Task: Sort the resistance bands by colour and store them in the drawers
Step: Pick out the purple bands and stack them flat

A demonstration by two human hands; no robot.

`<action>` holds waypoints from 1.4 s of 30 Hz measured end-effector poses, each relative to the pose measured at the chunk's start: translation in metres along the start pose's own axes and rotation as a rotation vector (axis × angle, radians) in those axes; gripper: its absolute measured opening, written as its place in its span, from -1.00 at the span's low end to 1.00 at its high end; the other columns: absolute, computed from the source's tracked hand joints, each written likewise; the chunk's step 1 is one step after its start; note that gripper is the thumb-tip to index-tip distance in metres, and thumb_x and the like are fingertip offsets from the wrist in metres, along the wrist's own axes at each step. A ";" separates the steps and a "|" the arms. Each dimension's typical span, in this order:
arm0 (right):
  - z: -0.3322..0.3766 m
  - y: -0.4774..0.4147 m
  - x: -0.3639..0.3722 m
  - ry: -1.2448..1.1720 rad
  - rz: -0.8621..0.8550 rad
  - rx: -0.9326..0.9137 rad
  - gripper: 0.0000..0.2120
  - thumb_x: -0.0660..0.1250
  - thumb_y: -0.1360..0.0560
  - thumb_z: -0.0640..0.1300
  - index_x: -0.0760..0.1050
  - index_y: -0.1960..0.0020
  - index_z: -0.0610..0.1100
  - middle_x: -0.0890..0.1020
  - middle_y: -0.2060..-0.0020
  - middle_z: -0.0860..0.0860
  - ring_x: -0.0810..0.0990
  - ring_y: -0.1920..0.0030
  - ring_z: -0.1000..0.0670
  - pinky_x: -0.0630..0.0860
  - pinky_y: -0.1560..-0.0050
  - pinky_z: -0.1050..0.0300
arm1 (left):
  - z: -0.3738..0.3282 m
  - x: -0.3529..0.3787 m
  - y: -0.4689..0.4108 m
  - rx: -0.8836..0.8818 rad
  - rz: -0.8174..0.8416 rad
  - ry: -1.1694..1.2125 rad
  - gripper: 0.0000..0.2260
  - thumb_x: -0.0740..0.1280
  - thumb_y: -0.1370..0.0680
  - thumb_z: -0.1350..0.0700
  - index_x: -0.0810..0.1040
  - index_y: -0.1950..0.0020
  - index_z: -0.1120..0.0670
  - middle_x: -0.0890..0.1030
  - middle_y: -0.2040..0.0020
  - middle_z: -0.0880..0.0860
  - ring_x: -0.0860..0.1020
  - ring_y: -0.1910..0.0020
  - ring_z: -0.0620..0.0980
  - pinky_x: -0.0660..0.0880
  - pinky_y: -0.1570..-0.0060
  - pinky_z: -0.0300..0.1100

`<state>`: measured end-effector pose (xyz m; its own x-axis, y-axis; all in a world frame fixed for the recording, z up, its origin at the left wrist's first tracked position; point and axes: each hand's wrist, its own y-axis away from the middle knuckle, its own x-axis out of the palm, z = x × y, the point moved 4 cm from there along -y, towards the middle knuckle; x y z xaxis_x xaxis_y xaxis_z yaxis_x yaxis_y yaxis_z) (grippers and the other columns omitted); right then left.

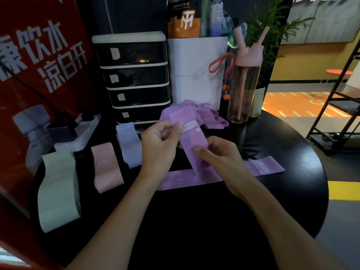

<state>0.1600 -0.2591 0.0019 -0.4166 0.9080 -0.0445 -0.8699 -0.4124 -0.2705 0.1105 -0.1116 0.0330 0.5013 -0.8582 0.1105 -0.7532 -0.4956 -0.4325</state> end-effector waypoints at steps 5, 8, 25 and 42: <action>0.022 -0.006 0.002 -0.050 0.013 -0.047 -0.89 0.39 -0.52 -0.24 0.62 -0.03 -0.22 0.71 0.16 -0.09 0.64 0.16 0.02 0.57 0.13 0.06 | -0.002 0.004 0.002 0.054 0.048 -0.055 -0.85 0.39 -0.56 0.27 0.62 0.21 0.17 0.58 0.31 0.06 0.50 0.28 -0.09 0.48 0.22 -0.18; 0.037 -0.016 -0.002 -0.022 -0.083 -0.084 -0.91 0.36 -0.54 -0.25 0.62 0.10 -0.24 0.65 0.22 -0.22 0.57 0.22 -0.03 0.53 0.17 0.04 | 0.001 0.006 0.000 -0.024 0.079 0.000 -0.92 0.39 -0.57 0.24 0.63 0.05 0.07 0.65 0.14 0.00 0.60 0.16 -0.14 0.55 0.04 -0.24; 0.016 -0.015 -0.077 -0.174 -0.676 -0.015 -0.90 0.32 -0.56 -0.22 0.54 -0.03 -0.24 0.62 0.01 -0.20 0.62 0.06 -0.09 0.55 0.24 0.22 | 0.004 0.001 0.004 -0.229 0.544 -0.019 -0.71 0.40 -0.56 0.28 0.57 -0.26 0.07 0.64 0.15 0.04 0.56 0.13 -0.08 0.47 0.04 -0.22; 0.002 0.027 -0.119 0.623 -0.790 0.014 -0.99 0.32 -0.50 -0.23 0.50 0.08 -0.14 0.53 0.26 -0.04 0.46 0.24 0.00 0.29 0.39 0.49 | 0.018 -0.019 -0.002 -0.236 0.677 -0.551 -0.84 0.47 -0.53 0.15 0.60 -0.09 0.07 0.69 0.24 0.04 0.60 0.25 -0.12 0.48 0.12 -0.32</action>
<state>0.1860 -0.3784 0.0019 0.4902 0.7969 -0.3530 -0.8419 0.3281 -0.4284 0.1099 -0.0917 0.0152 0.0067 -0.8208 -0.5711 -0.9985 0.0253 -0.0481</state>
